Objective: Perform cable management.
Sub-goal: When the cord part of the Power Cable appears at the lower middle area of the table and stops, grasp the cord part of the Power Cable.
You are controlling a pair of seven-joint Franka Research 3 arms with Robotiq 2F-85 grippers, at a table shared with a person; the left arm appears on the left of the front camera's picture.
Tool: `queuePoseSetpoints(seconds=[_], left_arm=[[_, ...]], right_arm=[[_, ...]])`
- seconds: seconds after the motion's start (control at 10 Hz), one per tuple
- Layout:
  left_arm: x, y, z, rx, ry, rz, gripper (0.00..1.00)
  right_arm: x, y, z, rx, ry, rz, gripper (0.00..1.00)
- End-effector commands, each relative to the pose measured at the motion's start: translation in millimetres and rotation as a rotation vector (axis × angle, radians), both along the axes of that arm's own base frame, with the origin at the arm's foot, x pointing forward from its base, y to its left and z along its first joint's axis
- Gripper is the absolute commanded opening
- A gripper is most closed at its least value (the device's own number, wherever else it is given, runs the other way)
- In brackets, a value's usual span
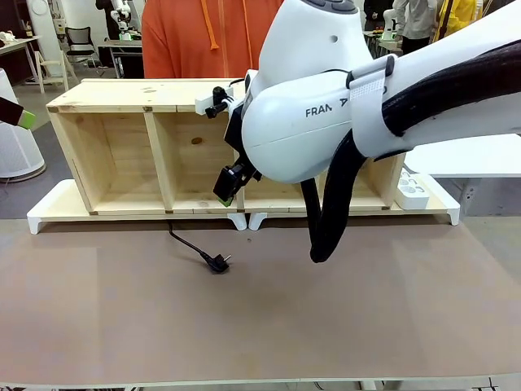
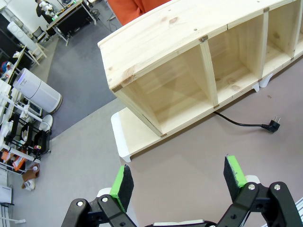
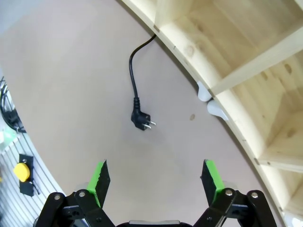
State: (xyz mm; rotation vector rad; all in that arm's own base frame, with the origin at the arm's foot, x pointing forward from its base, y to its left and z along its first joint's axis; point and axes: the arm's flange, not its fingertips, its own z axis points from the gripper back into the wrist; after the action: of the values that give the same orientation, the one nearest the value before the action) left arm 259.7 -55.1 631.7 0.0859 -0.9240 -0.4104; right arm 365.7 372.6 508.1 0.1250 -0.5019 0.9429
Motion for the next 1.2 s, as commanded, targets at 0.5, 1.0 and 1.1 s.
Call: queuePoseSetpoints(seconds=[0.5,1.0,1.1], left_arm=[[2,0,1,-0.002,-0.011,0.0,1.0],[2,0,1,-0.002,-0.011,0.0,1.0],[2,0,1,-0.002,-0.011,0.0,1.0]], right_arm=[[1,3,-1,0.0,0.003,0.003,1.0],[27,27,-17,0.001,0.081,0.088,1.0],[40,44,-30,-0.006,0.129,0.14,1.0]])
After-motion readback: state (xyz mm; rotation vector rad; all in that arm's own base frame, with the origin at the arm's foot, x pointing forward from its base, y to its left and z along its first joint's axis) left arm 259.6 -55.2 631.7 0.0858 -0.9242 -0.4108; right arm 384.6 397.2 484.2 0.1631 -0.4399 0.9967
